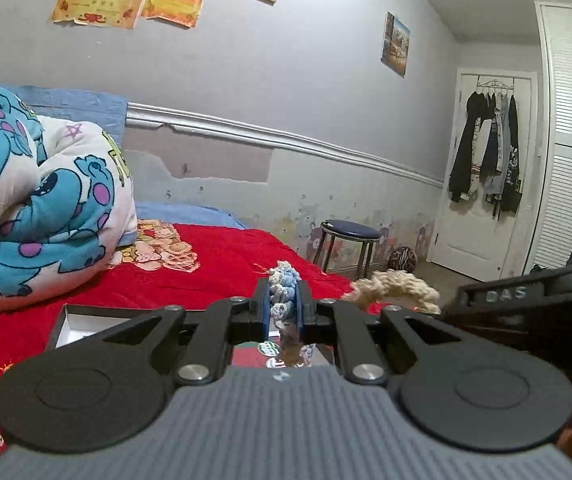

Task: Organize objects
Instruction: 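Lift both held scrunchies and carry them over the box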

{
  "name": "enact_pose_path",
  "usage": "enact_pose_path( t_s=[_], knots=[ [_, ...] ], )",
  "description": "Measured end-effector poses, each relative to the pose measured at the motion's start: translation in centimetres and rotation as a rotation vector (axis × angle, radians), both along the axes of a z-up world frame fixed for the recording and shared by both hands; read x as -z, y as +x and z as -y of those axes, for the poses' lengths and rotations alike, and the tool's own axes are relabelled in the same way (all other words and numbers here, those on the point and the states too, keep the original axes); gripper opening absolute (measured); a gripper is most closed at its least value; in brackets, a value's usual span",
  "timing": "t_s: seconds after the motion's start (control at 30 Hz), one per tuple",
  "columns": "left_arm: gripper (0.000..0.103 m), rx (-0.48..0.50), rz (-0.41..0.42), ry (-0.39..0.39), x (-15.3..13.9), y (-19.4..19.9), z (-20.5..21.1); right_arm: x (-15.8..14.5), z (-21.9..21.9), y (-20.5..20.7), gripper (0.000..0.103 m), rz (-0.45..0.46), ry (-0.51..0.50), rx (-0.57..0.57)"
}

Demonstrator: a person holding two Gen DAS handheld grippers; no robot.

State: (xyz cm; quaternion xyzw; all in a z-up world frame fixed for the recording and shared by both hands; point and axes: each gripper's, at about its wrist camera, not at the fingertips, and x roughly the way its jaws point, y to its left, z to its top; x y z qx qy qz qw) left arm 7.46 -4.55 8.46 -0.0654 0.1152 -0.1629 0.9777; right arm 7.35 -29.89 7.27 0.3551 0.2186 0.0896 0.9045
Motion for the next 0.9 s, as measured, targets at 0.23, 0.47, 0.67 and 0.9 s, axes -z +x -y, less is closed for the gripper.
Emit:
enact_pose_path(
  t_s=[0.23,0.47,0.67,0.9],
  knots=[
    [0.015,-0.004,-0.109,-0.065,1.3,2.6,-2.7,2.0,-0.3,1.4,0.014,-0.026,-0.008,0.01],
    [0.016,-0.018,-0.216,-0.062,3.6,3.0,-3.8,5.4,0.0,3.2,0.014,-0.104,0.051,0.051],
    [0.016,0.034,-0.216,-0.023,4.5,2.8,-3.9,5.3,-1.1,3.6,0.014,-0.098,-0.035,0.032],
    [0.017,0.001,-0.258,-0.013,5.9,3.4,-4.1,6.5,-3.6,4.7,0.014,-0.138,-0.061,-0.048]
  ],
)
